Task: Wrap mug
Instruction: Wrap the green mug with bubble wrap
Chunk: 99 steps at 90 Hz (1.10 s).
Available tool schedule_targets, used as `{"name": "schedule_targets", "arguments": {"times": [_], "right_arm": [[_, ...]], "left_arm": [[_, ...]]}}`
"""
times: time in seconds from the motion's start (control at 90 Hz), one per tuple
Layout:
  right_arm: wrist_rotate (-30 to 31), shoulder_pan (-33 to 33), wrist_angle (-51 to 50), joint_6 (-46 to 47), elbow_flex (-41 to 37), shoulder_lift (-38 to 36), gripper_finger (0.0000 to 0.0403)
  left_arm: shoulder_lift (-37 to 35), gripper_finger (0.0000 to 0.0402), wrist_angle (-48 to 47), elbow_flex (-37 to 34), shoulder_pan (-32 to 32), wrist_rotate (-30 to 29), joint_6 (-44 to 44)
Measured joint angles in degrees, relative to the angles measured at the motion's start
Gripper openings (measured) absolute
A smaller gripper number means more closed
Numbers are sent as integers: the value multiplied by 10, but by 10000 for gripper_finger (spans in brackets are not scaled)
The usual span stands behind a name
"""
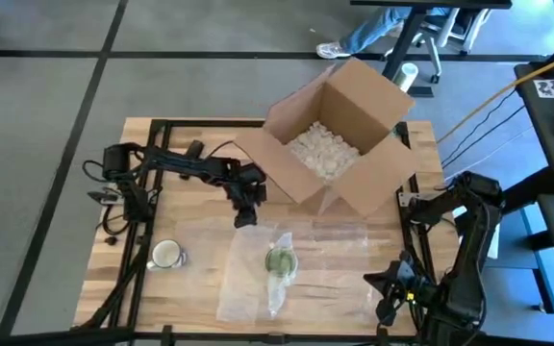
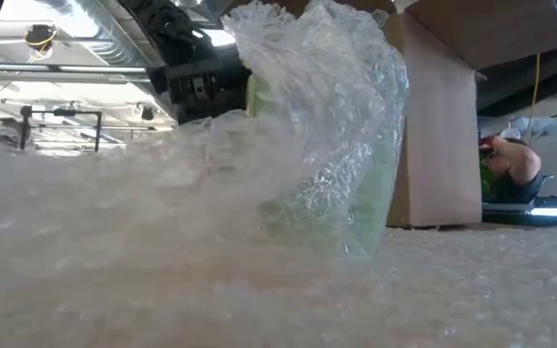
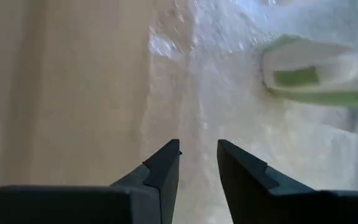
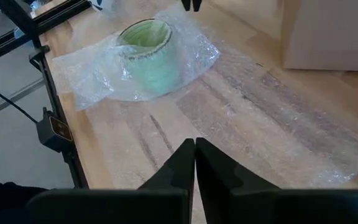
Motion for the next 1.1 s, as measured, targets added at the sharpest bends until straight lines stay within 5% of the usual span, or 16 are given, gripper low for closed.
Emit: {"name": "schedule_targets", "arguments": {"times": [0.344,0.744,1.1], "right_arm": [[0,0,1,0,0,0,0],[1,0,15,-1,0,0,0],[1,0,16,-1,0,0,0]], "left_arm": [[0,92,-25,0,-19,29,-13],[0,90,91,0,-31,23,-16],[0,2,33,0,-56,32,49]]}}
